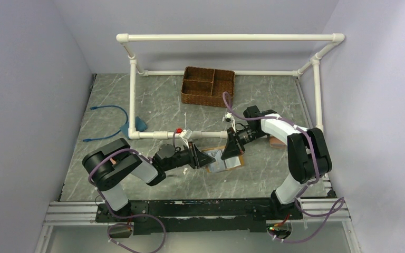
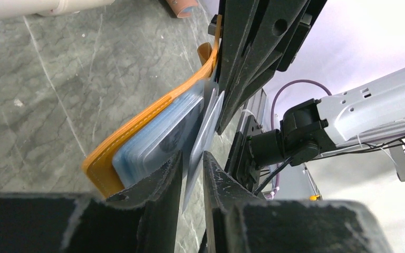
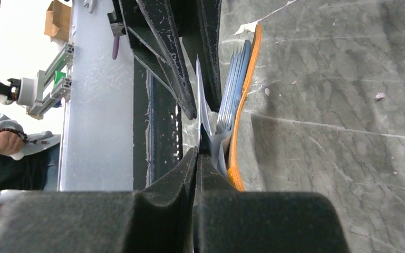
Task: Take the credit cards out of the card holder
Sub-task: Remove the credit card from the card holder.
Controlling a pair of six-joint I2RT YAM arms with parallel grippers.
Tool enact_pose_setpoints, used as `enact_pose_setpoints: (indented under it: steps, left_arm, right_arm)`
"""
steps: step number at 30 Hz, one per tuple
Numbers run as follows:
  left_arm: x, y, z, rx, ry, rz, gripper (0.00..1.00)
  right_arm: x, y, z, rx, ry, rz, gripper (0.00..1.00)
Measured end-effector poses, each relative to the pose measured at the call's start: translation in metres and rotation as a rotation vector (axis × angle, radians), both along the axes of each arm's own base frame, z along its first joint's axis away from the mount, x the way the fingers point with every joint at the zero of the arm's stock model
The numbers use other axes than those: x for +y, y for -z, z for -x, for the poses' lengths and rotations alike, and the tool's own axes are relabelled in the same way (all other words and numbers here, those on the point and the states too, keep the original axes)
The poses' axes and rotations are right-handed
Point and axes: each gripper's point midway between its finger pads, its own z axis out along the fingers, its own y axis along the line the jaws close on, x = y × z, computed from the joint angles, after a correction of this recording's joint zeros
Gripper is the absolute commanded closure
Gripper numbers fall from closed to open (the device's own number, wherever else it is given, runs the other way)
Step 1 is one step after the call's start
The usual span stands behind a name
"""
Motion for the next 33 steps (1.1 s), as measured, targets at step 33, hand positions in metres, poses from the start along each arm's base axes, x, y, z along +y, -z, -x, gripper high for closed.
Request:
enact_pose_setpoints:
  steps: [33]
  left_arm:
    - [0.0064,0.0064,0.0088,0.012,0.034,-0.009,0.87]
  right_arm:
    - [-0.0025,0.0069,0.0003,-0.013,-0.013,0.034,1.00]
